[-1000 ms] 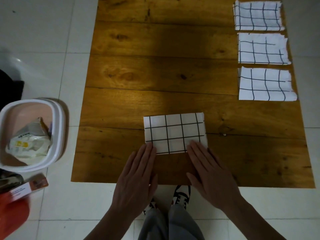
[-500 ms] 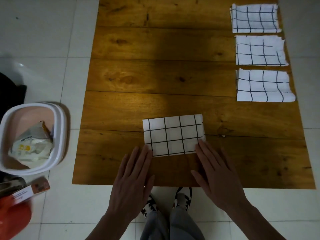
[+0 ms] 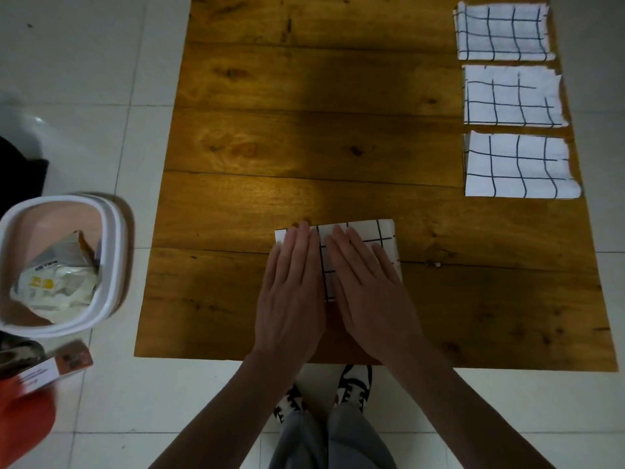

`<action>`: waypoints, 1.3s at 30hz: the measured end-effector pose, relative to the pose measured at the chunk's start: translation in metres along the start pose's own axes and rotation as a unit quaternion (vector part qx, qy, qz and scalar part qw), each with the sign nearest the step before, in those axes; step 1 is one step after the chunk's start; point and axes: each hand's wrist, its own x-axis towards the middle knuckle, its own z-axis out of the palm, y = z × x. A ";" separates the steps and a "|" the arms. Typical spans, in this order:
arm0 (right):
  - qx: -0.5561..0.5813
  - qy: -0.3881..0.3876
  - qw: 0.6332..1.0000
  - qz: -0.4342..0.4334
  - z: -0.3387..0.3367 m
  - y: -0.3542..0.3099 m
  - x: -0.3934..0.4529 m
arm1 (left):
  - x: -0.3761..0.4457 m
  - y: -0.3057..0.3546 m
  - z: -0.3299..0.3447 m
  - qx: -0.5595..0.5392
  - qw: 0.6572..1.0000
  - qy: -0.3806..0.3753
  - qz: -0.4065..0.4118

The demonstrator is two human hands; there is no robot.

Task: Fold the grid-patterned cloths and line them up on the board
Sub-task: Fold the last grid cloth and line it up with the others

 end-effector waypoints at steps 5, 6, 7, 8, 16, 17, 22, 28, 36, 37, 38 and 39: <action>0.012 -0.027 0.998 0.046 0.013 0.008 0.014 | 0.008 -0.005 0.012 0.010 0.999 -0.032 0.000; 0.014 -0.032 0.998 0.047 0.015 0.010 0.014 | 0.008 -0.006 0.013 0.010 0.999 -0.032 0.000; 0.017 -0.037 0.998 0.046 0.016 0.012 0.012 | 0.007 -0.007 0.015 0.010 0.999 -0.031 0.003; 0.020 -0.044 0.998 0.045 0.016 0.013 0.011 | 0.006 -0.008 0.016 0.009 0.999 -0.030 0.005; 0.030 -0.072 0.994 0.080 0.004 0.035 0.003 | 0.006 -0.024 0.013 0.023 0.999 -0.045 0.006; 0.032 -0.073 0.994 0.078 0.003 0.037 0.003 | 0.006 -0.026 0.012 0.026 0.998 -0.048 0.006; 0.042 -0.046 0.995 0.078 -0.005 0.040 0.009 | 0.010 -0.032 0.006 0.019 0.998 -0.054 0.020; 0.061 -0.012 0.997 0.051 -0.026 0.041 0.034 | 0.016 -0.037 -0.001 -0.011 0.997 -0.054 0.047; 0.093 -0.120 0.984 0.091 -0.051 0.031 0.056 | 0.016 -0.020 -0.014 -0.038 0.999 -0.024 -0.015; 0.104 -0.134 0.980 0.101 -0.055 0.029 0.057 | 0.014 -0.014 -0.015 -0.046 0.998 -0.019 -0.041; 0.114 -0.146 0.976 0.112 -0.058 0.027 0.057 | 0.011 -0.009 -0.017 -0.054 0.996 -0.014 -0.069; 0.126 -0.160 0.971 0.124 -0.061 0.025 0.056 | 0.009 -0.004 -0.018 -0.059 0.993 -0.011 -0.097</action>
